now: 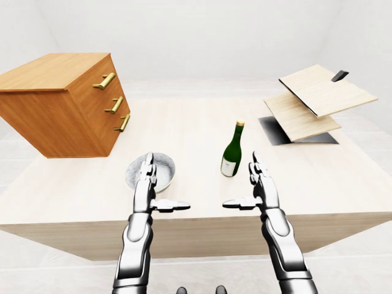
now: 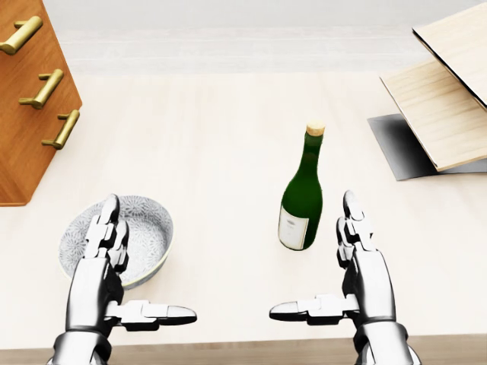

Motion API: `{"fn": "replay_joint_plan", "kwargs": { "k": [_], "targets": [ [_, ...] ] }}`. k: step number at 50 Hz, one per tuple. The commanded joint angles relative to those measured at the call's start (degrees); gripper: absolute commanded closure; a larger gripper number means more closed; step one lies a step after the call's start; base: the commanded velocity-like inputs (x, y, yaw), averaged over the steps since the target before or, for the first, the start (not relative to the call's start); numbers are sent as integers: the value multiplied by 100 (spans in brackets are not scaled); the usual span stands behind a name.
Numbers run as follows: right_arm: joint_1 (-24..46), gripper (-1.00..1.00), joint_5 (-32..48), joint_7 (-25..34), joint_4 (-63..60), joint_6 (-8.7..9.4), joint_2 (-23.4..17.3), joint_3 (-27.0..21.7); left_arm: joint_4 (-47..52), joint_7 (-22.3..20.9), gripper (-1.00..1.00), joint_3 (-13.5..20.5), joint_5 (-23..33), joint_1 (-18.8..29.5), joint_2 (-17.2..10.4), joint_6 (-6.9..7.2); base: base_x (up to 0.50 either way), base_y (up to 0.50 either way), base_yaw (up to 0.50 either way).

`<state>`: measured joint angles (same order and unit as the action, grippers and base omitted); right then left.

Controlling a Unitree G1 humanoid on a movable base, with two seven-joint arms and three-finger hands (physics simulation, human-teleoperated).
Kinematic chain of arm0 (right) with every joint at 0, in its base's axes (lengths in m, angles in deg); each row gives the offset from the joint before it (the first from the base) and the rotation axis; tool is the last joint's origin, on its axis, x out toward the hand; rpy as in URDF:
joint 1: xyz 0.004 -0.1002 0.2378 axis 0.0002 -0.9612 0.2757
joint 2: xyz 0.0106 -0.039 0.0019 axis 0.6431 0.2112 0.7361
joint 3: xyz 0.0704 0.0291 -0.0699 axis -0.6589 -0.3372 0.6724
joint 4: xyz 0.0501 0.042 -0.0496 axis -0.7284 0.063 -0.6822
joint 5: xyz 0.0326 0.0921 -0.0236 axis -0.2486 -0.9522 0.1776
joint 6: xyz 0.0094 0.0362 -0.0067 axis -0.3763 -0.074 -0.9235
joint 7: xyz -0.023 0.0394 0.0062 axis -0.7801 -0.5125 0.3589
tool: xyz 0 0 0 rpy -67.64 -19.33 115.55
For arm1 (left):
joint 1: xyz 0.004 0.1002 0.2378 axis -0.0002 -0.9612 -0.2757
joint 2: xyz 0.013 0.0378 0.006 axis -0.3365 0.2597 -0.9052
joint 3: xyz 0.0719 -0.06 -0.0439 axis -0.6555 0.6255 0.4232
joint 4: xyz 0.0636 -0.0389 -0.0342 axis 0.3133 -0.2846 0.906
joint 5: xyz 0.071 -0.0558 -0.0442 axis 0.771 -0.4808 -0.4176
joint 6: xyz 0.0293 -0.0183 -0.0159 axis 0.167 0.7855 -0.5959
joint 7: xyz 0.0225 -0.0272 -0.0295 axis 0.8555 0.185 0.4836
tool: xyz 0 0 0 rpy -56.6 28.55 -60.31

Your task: Put the wine bottle on the wine rack.

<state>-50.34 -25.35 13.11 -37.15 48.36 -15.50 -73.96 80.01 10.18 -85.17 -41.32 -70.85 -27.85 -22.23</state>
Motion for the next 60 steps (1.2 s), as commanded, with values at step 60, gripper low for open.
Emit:
{"fn": "replay_joint_plan", "kwargs": {
  "k": [60],
  "targets": [
    [-217, -100, -334, 400, -1944, 486, -103, -386, 3015, 110, -100, -180, 147, -449, -271, 559, -8, 3, 0]
  ]
}}
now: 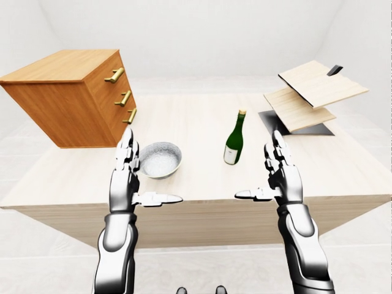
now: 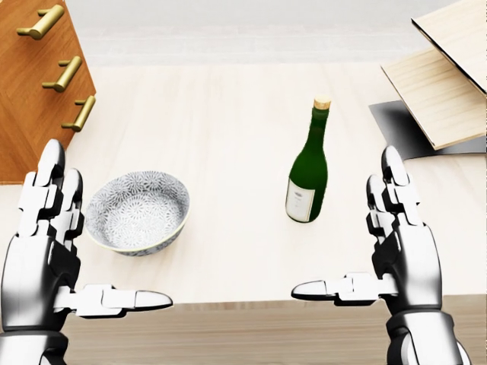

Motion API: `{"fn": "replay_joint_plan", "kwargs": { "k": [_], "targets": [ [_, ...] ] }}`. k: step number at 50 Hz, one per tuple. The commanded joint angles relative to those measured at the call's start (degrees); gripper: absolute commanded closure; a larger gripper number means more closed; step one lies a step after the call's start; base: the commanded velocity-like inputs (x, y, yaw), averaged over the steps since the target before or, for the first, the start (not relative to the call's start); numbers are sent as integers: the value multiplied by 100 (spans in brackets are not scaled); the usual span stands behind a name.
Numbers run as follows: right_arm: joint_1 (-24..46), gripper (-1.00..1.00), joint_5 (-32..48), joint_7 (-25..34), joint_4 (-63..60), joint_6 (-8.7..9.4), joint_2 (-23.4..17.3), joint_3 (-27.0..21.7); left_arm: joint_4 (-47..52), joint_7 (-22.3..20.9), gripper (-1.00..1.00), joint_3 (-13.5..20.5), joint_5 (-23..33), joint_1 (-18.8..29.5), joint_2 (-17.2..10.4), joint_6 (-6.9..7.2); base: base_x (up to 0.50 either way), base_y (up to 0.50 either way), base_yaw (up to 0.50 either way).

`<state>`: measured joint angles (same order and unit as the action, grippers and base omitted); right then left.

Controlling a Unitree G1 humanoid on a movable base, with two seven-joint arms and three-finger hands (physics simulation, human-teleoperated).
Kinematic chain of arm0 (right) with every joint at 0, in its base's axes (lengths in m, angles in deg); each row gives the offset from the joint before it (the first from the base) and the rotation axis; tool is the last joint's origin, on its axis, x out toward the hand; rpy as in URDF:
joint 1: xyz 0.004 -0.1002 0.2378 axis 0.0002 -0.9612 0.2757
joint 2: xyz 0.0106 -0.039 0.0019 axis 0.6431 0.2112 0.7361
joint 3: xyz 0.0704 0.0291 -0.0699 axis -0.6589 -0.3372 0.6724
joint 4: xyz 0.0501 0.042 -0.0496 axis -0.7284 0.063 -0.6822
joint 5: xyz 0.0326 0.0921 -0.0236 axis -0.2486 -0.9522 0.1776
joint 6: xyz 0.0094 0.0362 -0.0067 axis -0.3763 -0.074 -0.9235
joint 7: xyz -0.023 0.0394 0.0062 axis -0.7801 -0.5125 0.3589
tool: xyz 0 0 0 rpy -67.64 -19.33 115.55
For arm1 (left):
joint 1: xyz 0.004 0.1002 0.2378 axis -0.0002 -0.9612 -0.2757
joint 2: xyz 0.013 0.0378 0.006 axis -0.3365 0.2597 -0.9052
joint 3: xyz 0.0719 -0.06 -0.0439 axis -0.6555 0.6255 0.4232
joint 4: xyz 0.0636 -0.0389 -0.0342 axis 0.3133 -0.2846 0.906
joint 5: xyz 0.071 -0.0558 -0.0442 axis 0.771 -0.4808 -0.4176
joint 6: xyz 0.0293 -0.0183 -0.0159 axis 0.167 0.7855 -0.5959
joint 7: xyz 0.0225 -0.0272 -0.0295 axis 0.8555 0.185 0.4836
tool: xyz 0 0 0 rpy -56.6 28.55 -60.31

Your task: Put the wine bottle on the wine rack.

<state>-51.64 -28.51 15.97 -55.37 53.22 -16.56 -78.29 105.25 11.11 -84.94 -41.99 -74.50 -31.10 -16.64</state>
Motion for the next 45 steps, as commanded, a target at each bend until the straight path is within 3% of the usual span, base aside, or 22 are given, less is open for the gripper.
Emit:
{"fn": "replay_joint_plan", "kwargs": {
  "k": [1, 5, 16, 45],
  "targets": [
    [-121, -100, -87, 183, -174, 0, 18, 58, 502, 18, -100, -236, 234, -93, 62, 0, -48, 19, 0],
    [-138, -100, -114, 225, -175, 0, 28, 51, 578, 145, -100, -476, 707, -225, 30, 0, -47, 10, 0],
    [-207, -100, -226, 369, -138, 0, 42, 62, 994, 108, -100, -732, 940, -299, 87, 0, -24, -43, 0],
    [-370, -100, -496, 673, -61, 0, 61, 88, 1222, 32, -100, -450, 848, -119, 78, 0, -5, -50, 0]
  ]
}}
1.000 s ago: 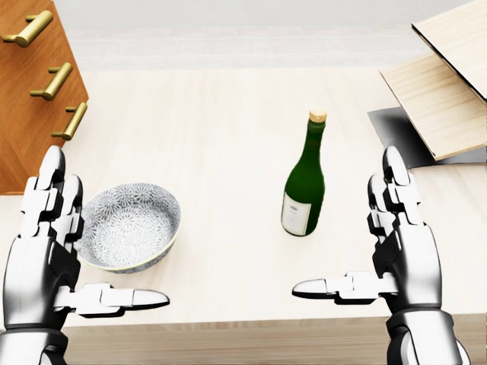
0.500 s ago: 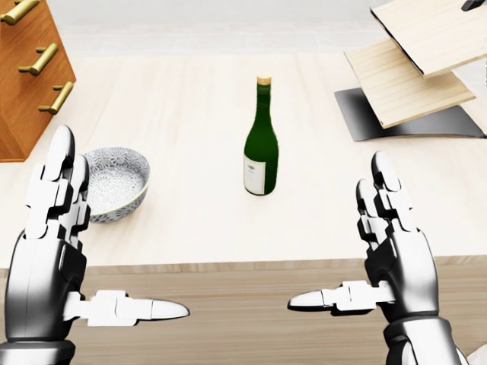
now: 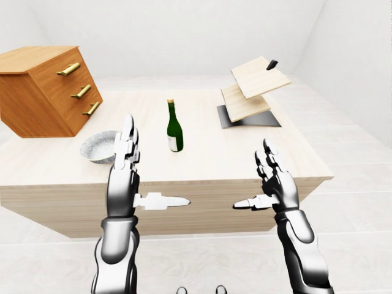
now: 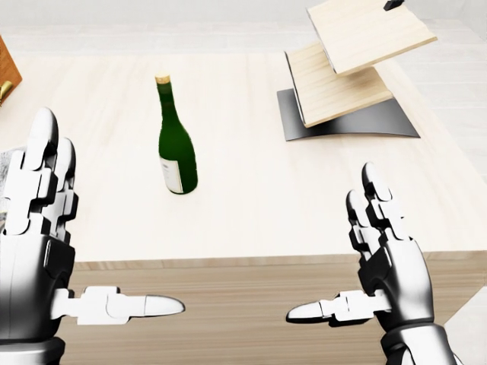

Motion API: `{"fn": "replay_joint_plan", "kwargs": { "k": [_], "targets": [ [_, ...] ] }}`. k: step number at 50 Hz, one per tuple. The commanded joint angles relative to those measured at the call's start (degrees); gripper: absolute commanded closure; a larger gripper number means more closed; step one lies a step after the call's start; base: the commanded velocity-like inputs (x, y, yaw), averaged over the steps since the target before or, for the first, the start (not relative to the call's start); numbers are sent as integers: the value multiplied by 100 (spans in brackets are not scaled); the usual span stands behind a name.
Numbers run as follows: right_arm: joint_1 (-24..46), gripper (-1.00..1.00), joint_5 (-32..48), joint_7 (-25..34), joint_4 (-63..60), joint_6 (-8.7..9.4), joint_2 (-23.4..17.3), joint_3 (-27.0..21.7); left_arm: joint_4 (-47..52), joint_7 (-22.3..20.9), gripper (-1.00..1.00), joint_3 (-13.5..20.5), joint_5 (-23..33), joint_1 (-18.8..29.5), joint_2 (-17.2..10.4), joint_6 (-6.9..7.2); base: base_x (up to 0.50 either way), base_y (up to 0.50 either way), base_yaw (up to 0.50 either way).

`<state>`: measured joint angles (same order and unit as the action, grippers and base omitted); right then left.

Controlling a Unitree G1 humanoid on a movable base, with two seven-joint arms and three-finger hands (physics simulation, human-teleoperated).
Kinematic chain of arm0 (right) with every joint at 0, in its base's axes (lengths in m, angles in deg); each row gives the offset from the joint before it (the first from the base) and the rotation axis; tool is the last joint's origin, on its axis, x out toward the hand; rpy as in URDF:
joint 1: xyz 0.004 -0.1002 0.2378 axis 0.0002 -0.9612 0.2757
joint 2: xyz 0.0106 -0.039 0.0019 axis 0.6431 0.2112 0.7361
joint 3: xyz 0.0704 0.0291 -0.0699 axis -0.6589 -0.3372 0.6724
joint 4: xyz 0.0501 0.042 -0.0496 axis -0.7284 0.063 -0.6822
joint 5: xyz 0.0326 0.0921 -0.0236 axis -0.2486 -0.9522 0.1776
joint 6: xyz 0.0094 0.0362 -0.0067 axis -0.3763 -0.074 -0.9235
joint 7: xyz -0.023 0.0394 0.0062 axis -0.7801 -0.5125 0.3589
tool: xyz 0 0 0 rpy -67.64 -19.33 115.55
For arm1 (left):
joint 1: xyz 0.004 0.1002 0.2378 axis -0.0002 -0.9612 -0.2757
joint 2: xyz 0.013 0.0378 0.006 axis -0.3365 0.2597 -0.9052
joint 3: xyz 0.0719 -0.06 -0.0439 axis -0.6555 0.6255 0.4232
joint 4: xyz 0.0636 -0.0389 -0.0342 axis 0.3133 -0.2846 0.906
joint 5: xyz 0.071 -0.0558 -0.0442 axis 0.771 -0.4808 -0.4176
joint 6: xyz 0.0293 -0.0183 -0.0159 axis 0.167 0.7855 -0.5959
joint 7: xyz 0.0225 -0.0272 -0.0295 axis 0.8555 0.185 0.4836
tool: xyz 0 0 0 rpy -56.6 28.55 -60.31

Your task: Put the wine bottle on the wine rack.

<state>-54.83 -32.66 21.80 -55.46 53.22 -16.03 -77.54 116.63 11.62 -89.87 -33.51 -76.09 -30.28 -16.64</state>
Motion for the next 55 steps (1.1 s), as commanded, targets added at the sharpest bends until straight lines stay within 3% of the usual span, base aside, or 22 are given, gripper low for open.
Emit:
{"fn": "replay_joint_plan", "kwargs": {
  "k": [1, 7, 55],
  "targets": [
    [-52, -100, -94, 102, -59, 0, 11, 17, 85, -19, -100, 41, 3, 40, -4, 0, 0, -50, 0],
    [-24, -100, -110, 21, 32, 0, 46, -5, 99, -22, -100, 37, 5, 22, 0, 0, 0, -14, 4],
    [159, -100, -231, -361, -881, 0, 29, -128, -14, -32, -100, 70, -157, -77, 6, 0, 0, 0, 47]
  ]
}}
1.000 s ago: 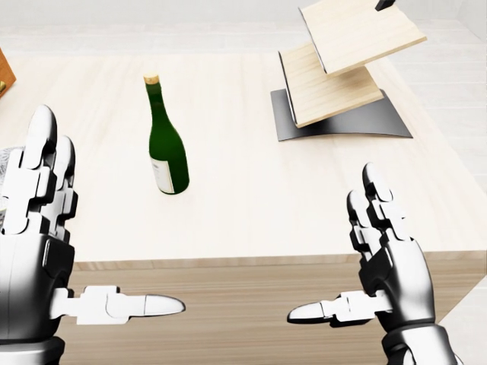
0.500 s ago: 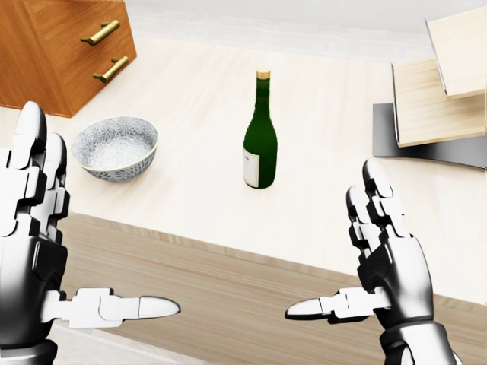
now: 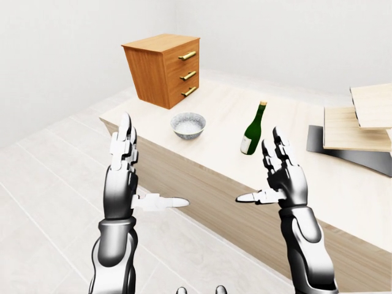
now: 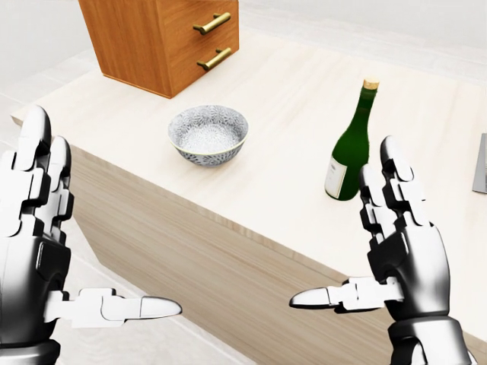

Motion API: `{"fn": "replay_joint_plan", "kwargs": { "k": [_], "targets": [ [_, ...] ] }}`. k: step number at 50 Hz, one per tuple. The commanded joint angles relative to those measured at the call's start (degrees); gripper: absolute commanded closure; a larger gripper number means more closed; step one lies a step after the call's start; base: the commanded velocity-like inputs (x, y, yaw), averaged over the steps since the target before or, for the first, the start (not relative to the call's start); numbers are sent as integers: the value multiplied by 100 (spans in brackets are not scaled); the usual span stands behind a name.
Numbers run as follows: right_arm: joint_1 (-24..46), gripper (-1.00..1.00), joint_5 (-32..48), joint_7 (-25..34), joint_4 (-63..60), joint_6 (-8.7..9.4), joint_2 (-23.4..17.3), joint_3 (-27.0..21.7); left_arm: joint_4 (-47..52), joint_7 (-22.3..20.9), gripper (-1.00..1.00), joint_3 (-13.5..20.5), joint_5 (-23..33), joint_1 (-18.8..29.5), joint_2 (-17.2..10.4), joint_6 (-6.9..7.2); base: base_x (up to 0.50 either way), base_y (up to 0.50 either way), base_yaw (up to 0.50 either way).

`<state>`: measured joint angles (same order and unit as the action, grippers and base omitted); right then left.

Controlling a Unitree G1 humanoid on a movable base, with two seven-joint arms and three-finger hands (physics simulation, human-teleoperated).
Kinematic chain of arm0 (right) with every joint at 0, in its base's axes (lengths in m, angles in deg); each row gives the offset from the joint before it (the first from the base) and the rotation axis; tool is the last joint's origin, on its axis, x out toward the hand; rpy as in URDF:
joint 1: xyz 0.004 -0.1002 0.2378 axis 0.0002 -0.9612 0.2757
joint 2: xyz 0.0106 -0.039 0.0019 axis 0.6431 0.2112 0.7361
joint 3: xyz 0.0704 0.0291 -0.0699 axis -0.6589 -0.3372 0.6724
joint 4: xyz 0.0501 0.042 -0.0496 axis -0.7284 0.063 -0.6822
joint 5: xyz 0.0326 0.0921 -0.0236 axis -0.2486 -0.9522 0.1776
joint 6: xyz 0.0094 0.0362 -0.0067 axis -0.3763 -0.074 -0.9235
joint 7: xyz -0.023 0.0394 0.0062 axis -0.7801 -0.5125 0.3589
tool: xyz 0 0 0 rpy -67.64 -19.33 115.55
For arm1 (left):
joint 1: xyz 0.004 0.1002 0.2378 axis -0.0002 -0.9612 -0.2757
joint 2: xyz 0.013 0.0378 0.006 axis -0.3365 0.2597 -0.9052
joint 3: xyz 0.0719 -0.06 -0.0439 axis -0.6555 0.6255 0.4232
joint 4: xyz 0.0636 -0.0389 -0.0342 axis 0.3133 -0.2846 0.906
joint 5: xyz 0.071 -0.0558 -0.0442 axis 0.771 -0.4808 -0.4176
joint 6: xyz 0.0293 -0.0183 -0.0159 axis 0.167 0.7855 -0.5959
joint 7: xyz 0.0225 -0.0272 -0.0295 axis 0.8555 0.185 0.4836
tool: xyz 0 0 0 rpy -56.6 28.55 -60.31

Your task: Put the wine bottle on the wine rack.

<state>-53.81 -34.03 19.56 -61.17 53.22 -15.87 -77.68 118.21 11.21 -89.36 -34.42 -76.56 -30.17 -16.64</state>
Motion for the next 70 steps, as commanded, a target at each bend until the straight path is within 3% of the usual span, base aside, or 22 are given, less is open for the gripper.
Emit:
{"fn": "replay_joint_plan", "kwargs": {
  "k": [1, 23, 70],
  "targets": [
    [61, -100, -118, -141, -324, 0, 11, -125, -183, 9, -100, 26, -74, -35, -7, 0, 0, 0, 0],
    [214, -100, 94, -238, 11, 0, 24, 62, -185, 2, -100, -4, -67, -46, -16, 0, 22, -34, 0],
    [439, -100, 206, -472, 62, 0, 32, 98, -439, 49, -100, -41, -137, -145, 14, 0, 10, -3, 0]
  ]
}}
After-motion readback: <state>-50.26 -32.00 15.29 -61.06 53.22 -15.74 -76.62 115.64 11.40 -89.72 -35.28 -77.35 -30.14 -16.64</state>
